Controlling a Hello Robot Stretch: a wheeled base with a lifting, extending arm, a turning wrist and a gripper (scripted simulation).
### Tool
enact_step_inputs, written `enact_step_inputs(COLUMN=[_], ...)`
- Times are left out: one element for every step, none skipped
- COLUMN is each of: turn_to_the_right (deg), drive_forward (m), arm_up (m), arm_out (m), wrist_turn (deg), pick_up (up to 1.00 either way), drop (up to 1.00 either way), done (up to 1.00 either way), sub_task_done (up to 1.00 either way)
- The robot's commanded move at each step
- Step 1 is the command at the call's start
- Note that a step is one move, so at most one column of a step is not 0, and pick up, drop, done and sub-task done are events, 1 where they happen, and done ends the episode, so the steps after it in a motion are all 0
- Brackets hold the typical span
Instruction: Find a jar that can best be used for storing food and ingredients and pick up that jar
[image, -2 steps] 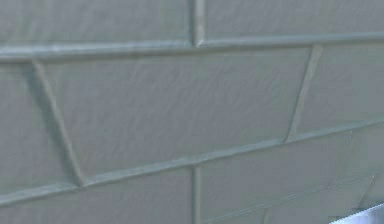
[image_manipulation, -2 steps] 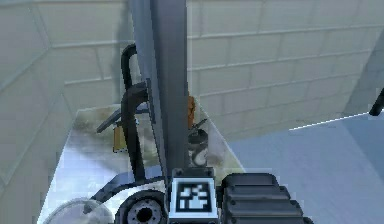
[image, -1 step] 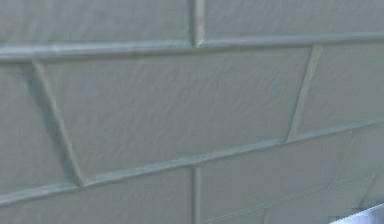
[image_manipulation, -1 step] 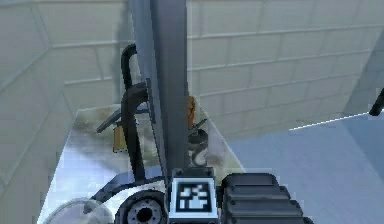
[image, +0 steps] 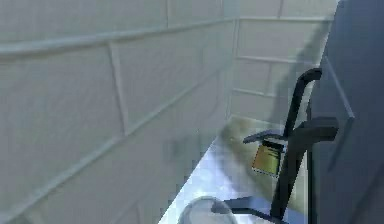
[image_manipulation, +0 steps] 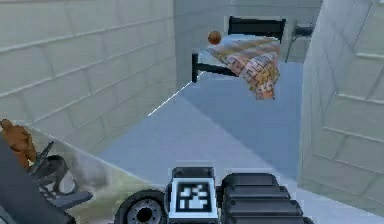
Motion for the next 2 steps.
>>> enact_step_inputs(turn_to_the_right=[45.0, 45.0], drive_forward=[0.00, 0.00], arm_up=[0.00, 0.00], arm_out=[0.00, 0.00], wrist_turn=[0.0, 0.0], pick_up=[0.00, 0.00], drop=[0.00, 0.00], done=[0.00, 0.00], sub_task_done=[0.00, 0.00])
